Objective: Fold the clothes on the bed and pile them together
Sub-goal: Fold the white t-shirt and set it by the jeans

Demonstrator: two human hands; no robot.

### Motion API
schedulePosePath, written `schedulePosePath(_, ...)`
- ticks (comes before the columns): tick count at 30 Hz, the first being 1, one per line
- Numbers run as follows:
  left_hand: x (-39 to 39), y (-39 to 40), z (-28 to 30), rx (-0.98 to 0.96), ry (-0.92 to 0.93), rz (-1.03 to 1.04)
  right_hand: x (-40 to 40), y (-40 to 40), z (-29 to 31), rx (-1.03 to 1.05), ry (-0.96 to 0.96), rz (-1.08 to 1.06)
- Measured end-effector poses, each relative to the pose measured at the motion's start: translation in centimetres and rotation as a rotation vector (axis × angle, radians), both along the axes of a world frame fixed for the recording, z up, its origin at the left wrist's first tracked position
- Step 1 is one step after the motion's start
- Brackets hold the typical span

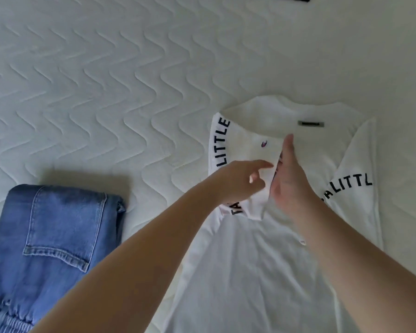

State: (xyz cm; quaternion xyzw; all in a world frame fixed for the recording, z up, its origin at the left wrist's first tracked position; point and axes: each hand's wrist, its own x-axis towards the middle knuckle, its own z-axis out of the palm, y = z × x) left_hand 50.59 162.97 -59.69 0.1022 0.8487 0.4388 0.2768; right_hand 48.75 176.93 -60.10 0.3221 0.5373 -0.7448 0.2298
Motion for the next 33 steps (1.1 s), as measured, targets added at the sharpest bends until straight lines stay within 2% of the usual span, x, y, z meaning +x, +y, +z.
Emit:
schedulePosePath(3,-2.0,-2.0,-0.8,0.04,0.242,0.317,0.1,0.8,-1.4,0.186,0.04,0.087)
schedulePosePath(5,-4.5,-4.1,-1.6,-0.06,0.384,0.527,0.4,0.7,-2.2,0.221,0.039,0.105)
schedulePosePath(6,-5.8,-5.2,-2.0,-0.135,0.411,0.566,0.7,0.6,-2.6,0.25,0.035,0.127)
schedulePosePath(9,-9.7,-7.2,-3.7,-0.372,0.28,0.406,1.2,0.2,-3.0,0.432,0.108,0.185)
schedulePosePath(12,-12.7,-7.7,-4.7,-0.456,0.141,0.173,1.8,0.2,-1.9,0.552,0.257,0.22)
schedulePosePath(15,-15.3,-7.2,-4.5,-0.501,0.146,-0.047,2.3,0.7,-0.2,0.533,0.392,0.269)
schedulePosePath(18,-17.1,-6.7,-3.8,-0.603,0.168,-0.175,3.0,1.5,0.7,0.479,0.443,0.246)
schedulePosePath(21,-17.8,-6.3,-3.5,-0.625,0.165,-0.238,3.9,3.0,1.2,0.442,0.411,0.187)
schedulePosePath(24,-17.9,-5.9,-3.7,-0.65,0.164,-0.271,4.5,5.0,0.4,0.564,0.344,0.179)
schedulePosePath(28,-18.5,-5.9,-3.4,-0.824,0.262,-0.377,4.8,7.2,-0.9,0.639,0.232,0.187)
schedulePosePath(31,-19.2,-5.7,-2.9,-0.875,0.354,-0.312,5.0,7.9,-1.0,0.563,0.219,0.191)
schedulePosePath(33,-19.1,-5.2,-3.0,-0.841,0.359,-0.231,4.9,8.1,-1.2,0.565,0.192,0.199)
